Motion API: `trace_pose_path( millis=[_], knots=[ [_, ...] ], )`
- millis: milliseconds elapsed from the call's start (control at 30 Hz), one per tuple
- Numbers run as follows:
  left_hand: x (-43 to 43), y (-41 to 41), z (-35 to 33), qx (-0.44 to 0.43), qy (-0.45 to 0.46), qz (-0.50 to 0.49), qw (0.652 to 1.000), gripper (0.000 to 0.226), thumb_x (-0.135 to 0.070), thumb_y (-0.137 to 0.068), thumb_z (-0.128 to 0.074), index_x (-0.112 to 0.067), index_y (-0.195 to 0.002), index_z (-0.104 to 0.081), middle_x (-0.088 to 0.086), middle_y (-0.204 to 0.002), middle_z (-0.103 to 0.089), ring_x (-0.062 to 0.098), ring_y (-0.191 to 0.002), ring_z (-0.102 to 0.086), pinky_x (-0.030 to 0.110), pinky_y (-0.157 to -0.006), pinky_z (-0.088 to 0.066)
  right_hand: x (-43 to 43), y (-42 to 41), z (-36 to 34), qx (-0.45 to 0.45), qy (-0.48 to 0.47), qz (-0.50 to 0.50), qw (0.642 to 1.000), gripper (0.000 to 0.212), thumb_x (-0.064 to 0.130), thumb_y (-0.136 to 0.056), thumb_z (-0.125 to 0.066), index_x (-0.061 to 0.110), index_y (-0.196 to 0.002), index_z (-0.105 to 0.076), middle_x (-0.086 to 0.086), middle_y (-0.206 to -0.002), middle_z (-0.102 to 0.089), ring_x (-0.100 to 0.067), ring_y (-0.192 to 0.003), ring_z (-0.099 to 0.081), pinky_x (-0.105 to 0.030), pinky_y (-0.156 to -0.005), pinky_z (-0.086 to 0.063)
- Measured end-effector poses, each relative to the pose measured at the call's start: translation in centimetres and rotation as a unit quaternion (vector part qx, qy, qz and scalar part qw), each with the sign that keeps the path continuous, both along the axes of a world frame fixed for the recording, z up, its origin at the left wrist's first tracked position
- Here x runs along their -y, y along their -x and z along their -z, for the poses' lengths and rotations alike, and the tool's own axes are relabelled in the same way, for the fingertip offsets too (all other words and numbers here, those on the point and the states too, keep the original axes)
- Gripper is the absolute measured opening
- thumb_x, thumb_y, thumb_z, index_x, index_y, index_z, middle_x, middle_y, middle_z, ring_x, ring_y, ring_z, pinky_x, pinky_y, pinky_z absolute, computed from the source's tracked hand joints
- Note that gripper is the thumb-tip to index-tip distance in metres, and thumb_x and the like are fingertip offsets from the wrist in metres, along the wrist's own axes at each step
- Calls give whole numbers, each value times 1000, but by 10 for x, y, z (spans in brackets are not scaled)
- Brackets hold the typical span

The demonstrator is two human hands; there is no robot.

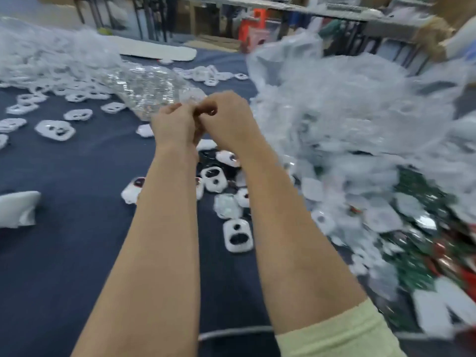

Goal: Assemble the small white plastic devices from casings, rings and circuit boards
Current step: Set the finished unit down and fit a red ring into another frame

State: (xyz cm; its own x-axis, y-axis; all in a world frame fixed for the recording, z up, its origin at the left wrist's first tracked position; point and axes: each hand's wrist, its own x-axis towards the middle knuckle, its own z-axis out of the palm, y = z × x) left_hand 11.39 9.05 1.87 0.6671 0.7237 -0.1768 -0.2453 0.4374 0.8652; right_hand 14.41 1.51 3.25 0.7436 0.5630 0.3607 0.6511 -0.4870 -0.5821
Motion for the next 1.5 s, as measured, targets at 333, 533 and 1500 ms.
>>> trace_pose_path(
  millis=[333, 533, 1500],
  knots=[
    [187, 16, 40, -13, -37, 195, 980, 15, -8, -99, -49, 2, -109, -52, 11, -87, -67, 11, -55, -68, 19, -51, -52, 231, 27, 38, -109, -66, 268, 955, 15, 11, -87, -55, 15, -92, -69, -7, -97, -70, -23, -92, -63, -32, -80, -48],
    [211, 25, 60, -13, -55, 214, 975, 14, -11, -100, -50, -2, -110, -54, 5, -78, -64, 6, -50, -64, 17, -51, -51, 265, 29, 63, -97, 51, 281, 953, 21, 11, -86, -54, 17, -89, -73, -4, -96, -69, -18, -82, -58, -25, -68, -41],
    [197, 24, 61, -12, -85, 176, 981, 14, 1, -97, -43, -10, -101, -51, 3, -84, -69, -1, -48, -56, 12, -52, -47, 228, 29, 69, -248, -387, 186, 868, 11, -1, -90, -57, 9, -89, -62, -5, -71, -66, -4, -52, -61, -16, -54, -50]
  ],
)
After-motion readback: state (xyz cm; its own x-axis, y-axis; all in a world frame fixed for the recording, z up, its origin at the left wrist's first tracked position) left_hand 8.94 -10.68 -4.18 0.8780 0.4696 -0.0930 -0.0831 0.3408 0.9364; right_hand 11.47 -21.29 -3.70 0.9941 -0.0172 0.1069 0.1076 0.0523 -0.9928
